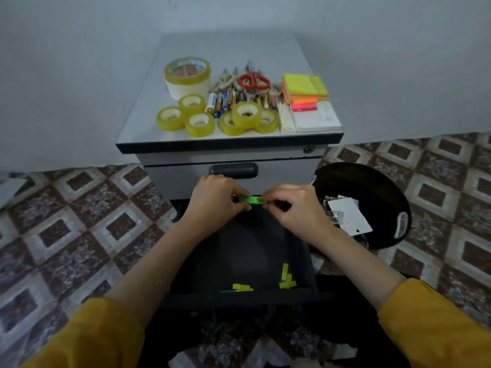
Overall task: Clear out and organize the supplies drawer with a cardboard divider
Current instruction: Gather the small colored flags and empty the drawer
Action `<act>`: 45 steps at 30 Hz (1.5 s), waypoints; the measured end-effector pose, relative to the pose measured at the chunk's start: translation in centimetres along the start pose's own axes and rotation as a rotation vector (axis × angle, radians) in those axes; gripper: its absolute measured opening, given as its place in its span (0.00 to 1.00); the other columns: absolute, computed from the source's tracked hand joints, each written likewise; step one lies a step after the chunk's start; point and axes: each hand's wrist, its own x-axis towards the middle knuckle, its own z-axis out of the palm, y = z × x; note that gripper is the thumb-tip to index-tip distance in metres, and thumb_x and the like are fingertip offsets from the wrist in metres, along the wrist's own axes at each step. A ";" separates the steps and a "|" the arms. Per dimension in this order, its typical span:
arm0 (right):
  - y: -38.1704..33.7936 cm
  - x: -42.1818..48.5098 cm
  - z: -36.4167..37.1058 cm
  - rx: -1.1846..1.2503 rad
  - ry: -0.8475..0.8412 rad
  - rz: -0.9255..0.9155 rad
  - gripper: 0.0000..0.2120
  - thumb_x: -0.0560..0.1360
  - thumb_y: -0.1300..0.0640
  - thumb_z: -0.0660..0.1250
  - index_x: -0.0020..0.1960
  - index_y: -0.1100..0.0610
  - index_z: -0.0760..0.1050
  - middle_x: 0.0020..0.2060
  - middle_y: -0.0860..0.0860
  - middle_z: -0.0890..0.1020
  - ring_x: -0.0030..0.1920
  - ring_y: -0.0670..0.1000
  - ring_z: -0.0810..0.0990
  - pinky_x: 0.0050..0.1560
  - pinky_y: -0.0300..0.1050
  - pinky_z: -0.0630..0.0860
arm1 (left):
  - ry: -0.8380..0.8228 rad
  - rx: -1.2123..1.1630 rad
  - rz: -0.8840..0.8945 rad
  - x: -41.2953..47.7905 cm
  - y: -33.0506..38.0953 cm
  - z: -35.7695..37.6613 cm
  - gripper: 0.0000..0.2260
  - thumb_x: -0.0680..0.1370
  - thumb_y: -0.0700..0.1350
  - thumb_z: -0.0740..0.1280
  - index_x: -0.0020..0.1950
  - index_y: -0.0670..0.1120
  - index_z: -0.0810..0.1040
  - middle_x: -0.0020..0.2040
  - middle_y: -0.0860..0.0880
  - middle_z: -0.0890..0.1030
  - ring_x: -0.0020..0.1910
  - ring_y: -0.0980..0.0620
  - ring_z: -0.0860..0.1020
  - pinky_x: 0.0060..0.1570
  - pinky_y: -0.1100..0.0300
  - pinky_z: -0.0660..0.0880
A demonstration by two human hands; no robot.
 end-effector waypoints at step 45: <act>5.2 12.3 -11.0 -0.469 -0.170 0.269 0.10 0.74 0.66 0.64 0.50 0.61 0.83 0.47 0.57 0.83 0.46 0.56 0.78 0.44 0.36 0.63 | -0.032 0.050 0.056 5.5 1.3 -2.3 0.22 0.77 0.51 0.65 0.70 0.49 0.70 0.68 0.53 0.72 0.68 0.56 0.66 0.66 0.65 0.60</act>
